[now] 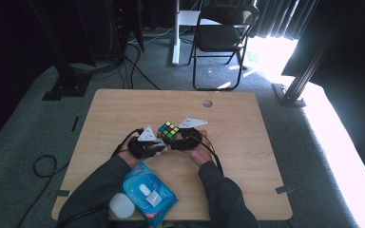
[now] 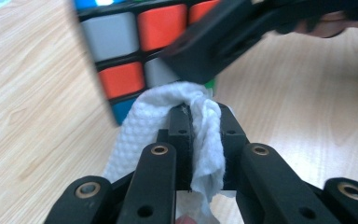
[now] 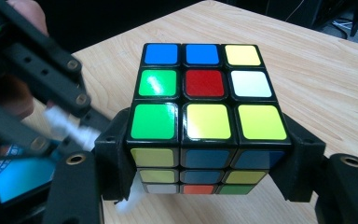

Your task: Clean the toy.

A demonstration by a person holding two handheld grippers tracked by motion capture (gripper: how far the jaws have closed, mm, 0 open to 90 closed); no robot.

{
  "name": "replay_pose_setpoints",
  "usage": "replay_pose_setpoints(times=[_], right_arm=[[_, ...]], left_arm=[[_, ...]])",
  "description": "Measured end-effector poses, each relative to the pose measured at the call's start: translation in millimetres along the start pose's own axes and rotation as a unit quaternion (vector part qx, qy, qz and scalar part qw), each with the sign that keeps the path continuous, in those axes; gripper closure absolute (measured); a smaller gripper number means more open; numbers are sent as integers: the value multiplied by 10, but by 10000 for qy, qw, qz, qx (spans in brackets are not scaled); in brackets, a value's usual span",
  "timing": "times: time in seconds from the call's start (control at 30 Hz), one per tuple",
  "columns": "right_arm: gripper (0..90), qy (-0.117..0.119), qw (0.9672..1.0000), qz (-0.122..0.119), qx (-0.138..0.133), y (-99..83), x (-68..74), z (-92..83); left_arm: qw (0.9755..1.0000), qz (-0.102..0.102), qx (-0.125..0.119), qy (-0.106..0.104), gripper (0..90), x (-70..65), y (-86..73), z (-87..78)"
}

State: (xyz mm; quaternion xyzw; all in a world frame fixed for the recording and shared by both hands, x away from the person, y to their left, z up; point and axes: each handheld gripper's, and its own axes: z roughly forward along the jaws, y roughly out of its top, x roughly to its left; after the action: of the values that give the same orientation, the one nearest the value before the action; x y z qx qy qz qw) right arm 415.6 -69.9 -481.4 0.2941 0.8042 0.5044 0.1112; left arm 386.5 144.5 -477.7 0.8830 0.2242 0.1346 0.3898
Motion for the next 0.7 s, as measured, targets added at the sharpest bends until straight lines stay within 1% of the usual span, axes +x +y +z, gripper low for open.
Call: replay_pose_setpoints(times=[0.07, 0.13, 0.3, 0.4, 0.47, 0.53, 0.7], right_arm=[[342, -10, 10000, -7, -1, -2, -9, -24], [342, -10, 10000, 6, -5, -5, -24, -48], [342, -12, 10000, 15, -44, 1, -43, -98], [342, 87, 9998, 142, -121, 9, -60, -129], [342, 220, 9993, 223, -188, 15, -73, -141], [342, 277, 9990, 281, -207, 25, -70, -141], [342, 368, 9987, 278, -217, 58, -37, -106]], left_arm=[[9999, -113, -67, 105, 810, 36, -13, -14], [9996, -163, -103, 184, 809, 65, -22, -27], [9993, -250, -131, 254, 808, 104, -41, -25], [9990, -289, -115, 320, 808, 116, -51, -19], [9990, -288, -122, 328, 808, 123, -51, -20], [9990, -287, -127, 329, 808, 125, -47, -18], [9991, -248, -127, 318, 809, 110, -32, 2]])
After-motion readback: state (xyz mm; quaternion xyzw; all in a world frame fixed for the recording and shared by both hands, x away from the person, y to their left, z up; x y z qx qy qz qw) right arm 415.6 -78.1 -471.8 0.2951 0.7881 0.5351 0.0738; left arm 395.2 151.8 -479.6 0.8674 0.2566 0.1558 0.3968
